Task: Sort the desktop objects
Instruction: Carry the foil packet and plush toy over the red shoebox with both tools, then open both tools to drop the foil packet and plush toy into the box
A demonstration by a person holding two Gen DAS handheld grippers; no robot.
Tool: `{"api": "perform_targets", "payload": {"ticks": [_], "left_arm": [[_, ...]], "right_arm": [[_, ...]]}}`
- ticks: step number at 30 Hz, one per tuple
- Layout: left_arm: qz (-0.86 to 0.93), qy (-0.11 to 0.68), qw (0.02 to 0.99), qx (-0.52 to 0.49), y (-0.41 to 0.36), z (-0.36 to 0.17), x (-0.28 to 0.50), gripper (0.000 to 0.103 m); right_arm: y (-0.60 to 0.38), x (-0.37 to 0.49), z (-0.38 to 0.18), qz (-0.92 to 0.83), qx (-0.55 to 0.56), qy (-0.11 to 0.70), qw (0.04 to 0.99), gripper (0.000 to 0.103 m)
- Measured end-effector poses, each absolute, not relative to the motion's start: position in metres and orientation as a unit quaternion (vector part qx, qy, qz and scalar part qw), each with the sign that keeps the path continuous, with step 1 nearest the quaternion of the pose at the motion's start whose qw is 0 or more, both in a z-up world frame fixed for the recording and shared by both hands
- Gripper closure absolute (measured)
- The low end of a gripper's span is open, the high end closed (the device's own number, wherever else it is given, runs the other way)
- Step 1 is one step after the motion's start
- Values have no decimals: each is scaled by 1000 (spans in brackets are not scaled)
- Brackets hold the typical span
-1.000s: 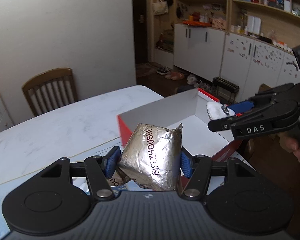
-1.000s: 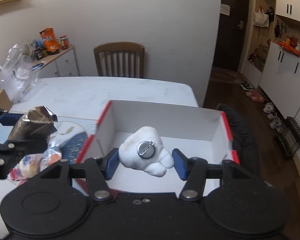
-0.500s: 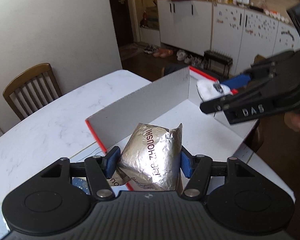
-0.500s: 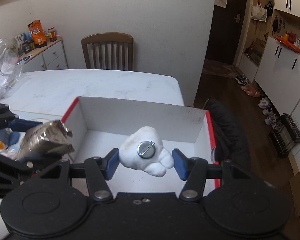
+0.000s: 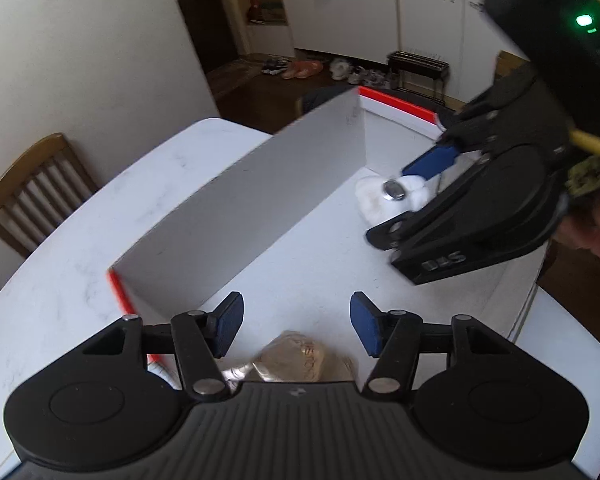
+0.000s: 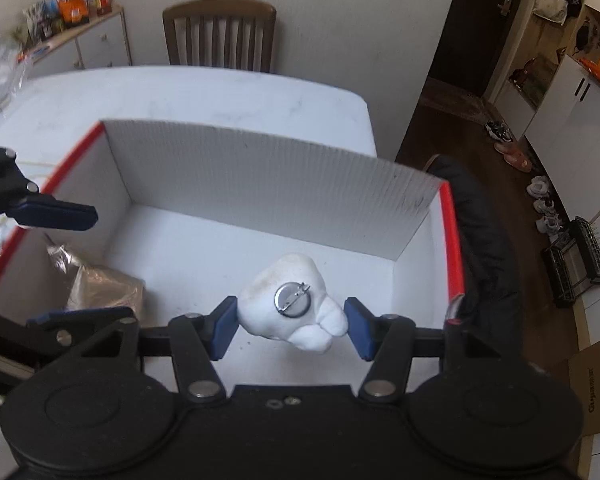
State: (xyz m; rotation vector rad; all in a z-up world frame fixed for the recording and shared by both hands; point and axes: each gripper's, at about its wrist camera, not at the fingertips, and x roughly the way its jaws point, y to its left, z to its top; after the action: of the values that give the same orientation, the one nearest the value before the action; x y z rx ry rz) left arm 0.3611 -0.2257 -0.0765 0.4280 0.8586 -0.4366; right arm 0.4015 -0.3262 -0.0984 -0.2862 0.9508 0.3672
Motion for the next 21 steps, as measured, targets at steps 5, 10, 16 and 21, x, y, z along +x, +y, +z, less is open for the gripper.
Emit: {"api": "perform_targets", "payload": {"ticks": [5, 10, 16, 21], "left_arm": [[-212, 437, 852, 199, -228, -90, 366, 48], [-219, 437, 851, 190, -226, -90, 360, 48], [-213, 424, 862, 175, -222, -82, 347, 48], [-216, 414, 872, 145, -213, -72, 333, 48]], "right_arm": [[-324, 412, -111, 189, -144, 477, 847, 47], [-317, 419, -119, 206, -157, 507, 822, 46], [-310, 427, -125, 208, -171, 541, 797, 46], [-306, 428, -128, 197, -186, 553, 788, 43]]}}
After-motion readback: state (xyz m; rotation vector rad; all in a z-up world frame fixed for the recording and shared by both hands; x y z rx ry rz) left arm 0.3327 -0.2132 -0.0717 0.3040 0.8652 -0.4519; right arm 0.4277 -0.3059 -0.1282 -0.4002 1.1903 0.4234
